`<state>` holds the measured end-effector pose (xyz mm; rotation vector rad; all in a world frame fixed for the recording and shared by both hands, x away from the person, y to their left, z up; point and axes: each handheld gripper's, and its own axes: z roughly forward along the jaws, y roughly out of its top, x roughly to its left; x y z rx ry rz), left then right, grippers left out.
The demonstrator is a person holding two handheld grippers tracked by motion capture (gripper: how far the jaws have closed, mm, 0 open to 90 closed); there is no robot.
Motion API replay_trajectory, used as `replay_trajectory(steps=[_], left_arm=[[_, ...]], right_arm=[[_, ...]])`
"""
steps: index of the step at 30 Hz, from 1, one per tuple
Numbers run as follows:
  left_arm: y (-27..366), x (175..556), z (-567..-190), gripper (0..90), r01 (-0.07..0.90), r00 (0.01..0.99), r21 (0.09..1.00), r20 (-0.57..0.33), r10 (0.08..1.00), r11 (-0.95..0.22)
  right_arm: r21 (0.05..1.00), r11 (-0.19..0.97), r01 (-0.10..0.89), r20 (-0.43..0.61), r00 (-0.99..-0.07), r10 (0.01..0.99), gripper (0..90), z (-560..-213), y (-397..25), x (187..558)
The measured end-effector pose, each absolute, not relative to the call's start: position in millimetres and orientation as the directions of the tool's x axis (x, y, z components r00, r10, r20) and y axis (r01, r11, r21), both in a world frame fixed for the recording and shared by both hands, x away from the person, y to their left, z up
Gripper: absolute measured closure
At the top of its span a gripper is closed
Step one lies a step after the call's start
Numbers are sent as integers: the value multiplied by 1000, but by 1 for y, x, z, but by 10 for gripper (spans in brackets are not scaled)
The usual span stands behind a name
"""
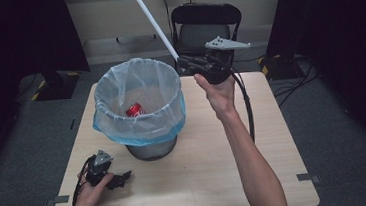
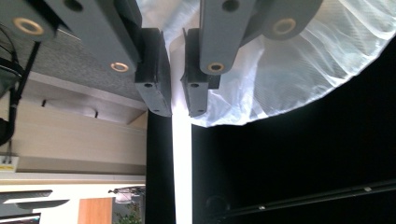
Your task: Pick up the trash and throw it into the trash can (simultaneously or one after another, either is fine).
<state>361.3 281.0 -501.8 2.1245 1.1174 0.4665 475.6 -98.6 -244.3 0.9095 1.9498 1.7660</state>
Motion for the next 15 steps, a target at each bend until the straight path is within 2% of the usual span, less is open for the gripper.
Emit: replay_trajectory(steps=[15], left_arm=[[281, 361, -502, 0, 579, 566, 711, 0, 824, -398]], right_arm=[[975, 35, 218, 154, -785, 600, 819, -234, -67, 473]])
